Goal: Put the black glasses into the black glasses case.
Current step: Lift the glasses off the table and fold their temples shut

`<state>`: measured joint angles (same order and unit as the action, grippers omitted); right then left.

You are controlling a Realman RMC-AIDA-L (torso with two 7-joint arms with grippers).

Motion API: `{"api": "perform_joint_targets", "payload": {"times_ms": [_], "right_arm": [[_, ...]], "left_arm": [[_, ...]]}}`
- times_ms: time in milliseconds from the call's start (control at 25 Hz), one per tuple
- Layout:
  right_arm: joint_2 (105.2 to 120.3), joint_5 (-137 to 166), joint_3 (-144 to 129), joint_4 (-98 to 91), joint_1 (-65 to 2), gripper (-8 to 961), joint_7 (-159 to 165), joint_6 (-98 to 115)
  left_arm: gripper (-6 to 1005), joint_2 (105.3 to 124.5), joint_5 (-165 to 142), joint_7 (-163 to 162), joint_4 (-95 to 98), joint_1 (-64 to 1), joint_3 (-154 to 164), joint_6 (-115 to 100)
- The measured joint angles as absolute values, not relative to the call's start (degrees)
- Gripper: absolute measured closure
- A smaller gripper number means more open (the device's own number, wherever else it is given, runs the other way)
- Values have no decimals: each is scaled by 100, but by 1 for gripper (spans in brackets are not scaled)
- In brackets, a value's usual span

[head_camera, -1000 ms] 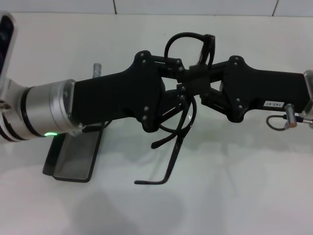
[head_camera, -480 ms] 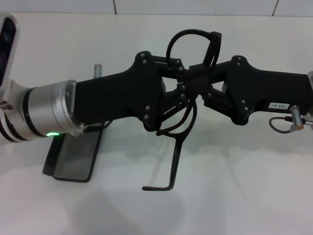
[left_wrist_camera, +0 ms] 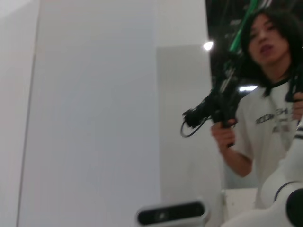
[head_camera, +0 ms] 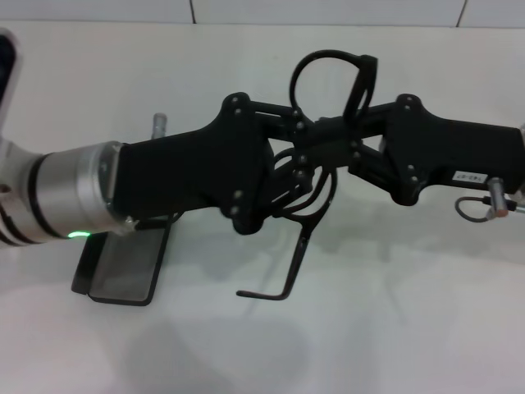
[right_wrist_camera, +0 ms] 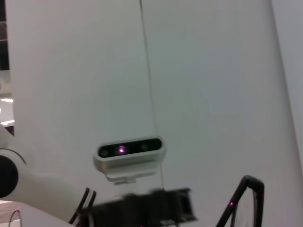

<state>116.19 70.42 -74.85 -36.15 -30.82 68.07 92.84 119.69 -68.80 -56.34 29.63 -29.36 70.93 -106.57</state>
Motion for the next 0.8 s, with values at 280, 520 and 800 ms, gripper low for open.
{"api": "perform_joint_targets", "payload": {"times_ms": [280, 520, 800], "right_arm": [[11570, 6953, -7126, -3651, -2748, 866, 6794, 9679], [11564, 6735, -5854, -3320, -2606, 866, 6795, 10965], [11563, 6224, -5216, -3242, -2637, 866, 6783, 11466]], "left_arm": [[858, 11853, -6585, -5628, 3015, -2712, 7043, -10924], [858, 11803, -6534, -5589, 2982, -2642, 6962, -10947], [857, 11938, -6683, -5601, 3029, -2821, 7341, -10975]]}}
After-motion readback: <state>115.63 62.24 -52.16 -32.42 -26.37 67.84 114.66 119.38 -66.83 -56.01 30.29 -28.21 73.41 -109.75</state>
